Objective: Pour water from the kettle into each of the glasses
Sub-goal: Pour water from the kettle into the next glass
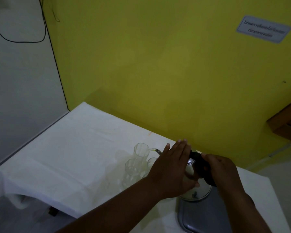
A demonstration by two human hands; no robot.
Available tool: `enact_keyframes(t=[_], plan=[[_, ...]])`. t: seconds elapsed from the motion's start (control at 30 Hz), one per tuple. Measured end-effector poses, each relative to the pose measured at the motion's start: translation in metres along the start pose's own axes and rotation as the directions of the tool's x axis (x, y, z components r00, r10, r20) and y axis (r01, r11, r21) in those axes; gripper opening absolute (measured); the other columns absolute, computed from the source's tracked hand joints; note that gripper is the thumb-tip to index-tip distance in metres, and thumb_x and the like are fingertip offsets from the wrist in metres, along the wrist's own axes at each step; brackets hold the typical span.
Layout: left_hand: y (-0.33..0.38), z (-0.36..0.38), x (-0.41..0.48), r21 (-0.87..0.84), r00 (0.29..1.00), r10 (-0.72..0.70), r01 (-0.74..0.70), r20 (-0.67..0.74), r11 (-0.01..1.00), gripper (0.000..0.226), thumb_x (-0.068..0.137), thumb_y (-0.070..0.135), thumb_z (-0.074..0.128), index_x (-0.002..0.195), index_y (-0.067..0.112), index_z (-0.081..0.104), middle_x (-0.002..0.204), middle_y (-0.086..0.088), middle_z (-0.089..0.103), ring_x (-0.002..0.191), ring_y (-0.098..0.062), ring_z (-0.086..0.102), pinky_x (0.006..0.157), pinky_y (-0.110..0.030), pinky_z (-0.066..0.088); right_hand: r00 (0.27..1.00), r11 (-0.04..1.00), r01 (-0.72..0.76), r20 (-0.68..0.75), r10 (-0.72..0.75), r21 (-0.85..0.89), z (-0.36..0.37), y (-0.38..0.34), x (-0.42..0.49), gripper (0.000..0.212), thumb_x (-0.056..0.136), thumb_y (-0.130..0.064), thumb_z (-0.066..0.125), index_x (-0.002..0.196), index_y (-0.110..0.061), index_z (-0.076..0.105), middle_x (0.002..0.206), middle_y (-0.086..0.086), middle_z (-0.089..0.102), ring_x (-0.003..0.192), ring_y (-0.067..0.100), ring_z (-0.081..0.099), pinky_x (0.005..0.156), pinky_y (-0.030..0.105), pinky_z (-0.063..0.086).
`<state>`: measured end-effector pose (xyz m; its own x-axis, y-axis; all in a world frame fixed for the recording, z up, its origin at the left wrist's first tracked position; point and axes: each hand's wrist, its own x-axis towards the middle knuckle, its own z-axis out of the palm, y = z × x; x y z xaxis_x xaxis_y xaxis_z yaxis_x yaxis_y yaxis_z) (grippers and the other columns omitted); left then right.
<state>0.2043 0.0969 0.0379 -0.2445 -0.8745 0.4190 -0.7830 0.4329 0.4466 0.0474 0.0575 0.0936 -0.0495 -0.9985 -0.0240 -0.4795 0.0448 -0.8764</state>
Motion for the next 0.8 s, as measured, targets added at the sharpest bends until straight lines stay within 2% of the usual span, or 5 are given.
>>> enact_keyframes(t=[0.13, 0.3, 0.47, 0.6, 0.8], plan=[[-0.0004, -0.0014, -0.0014, -0.017, 1.000, 0.001, -0.001, -0.005, 1.000, 0.100, 0.082, 0.056, 0.066, 0.152, 0.000, 0.021, 0.160, -0.016, 0.014, 0.149, -0.027, 0.006, 0.119, -0.048, 0.010, 0.999, 0.999, -0.038, 0.006, 0.038, 0.009, 0.0019, 0.0001, -0.0007, 0.037, 0.085, -0.024, 0.063, 0.049, -0.014, 0.068, 0.055, -0.001, 0.063, 0.062, 0.022, 0.057, 0.064, 0.034, 0.042], [-0.0018, -0.0031, -0.0025, -0.013, 1.000, -0.004, 0.004, 0.023, 1.000, 0.100, 0.084, 0.055, 0.065, 0.153, 0.001, 0.017, 0.161, -0.015, 0.010, 0.149, -0.025, 0.002, 0.119, -0.048, 0.009, 1.000, 1.000, -0.015, 0.006, 0.015, -0.009, 0.0043, -0.0067, -0.0051, 0.032, 0.087, -0.021, 0.061, 0.058, -0.009, 0.068, 0.065, 0.011, 0.064, 0.065, 0.025, 0.056, 0.063, 0.035, 0.041], [-0.0048, -0.0004, -0.0044, -0.021, 1.000, 0.005, -0.005, 0.027, 1.000, 0.100, 0.084, 0.056, 0.064, 0.153, 0.001, 0.017, 0.161, -0.015, 0.011, 0.149, -0.026, 0.002, 0.118, -0.049, 0.011, 1.000, 0.999, -0.017, -0.001, 0.017, -0.039, 0.0056, -0.0090, -0.0087, 0.038, 0.087, -0.023, 0.061, 0.051, -0.011, 0.061, 0.058, 0.008, 0.059, 0.058, 0.022, 0.052, 0.058, 0.033, 0.037], [-0.0058, 0.0006, -0.0033, -0.010, 1.000, 0.015, -0.015, 0.018, 1.000, 0.100, 0.083, 0.056, 0.064, 0.152, 0.001, 0.018, 0.161, -0.015, 0.013, 0.149, -0.026, 0.004, 0.118, -0.050, 0.013, 1.000, 0.998, -0.012, -0.002, 0.012, -0.059, 0.0044, -0.0085, -0.0072, 0.038, 0.087, -0.024, 0.061, 0.057, -0.002, 0.065, 0.061, 0.012, 0.061, 0.061, 0.024, 0.053, 0.061, 0.033, 0.038], [-0.0075, 0.0009, -0.0013, -0.020, 1.000, 0.017, -0.017, 0.018, 1.000, 0.101, 0.083, 0.056, 0.065, 0.152, 0.001, 0.018, 0.161, -0.015, 0.012, 0.149, -0.025, 0.003, 0.118, -0.049, 0.011, 0.999, 0.999, -0.029, -0.014, 0.028, -0.046, 0.0056, -0.0061, -0.0046, 0.038, 0.083, -0.031, 0.063, 0.054, -0.007, 0.064, 0.057, 0.009, 0.061, 0.059, 0.024, 0.054, 0.062, 0.033, 0.040]])
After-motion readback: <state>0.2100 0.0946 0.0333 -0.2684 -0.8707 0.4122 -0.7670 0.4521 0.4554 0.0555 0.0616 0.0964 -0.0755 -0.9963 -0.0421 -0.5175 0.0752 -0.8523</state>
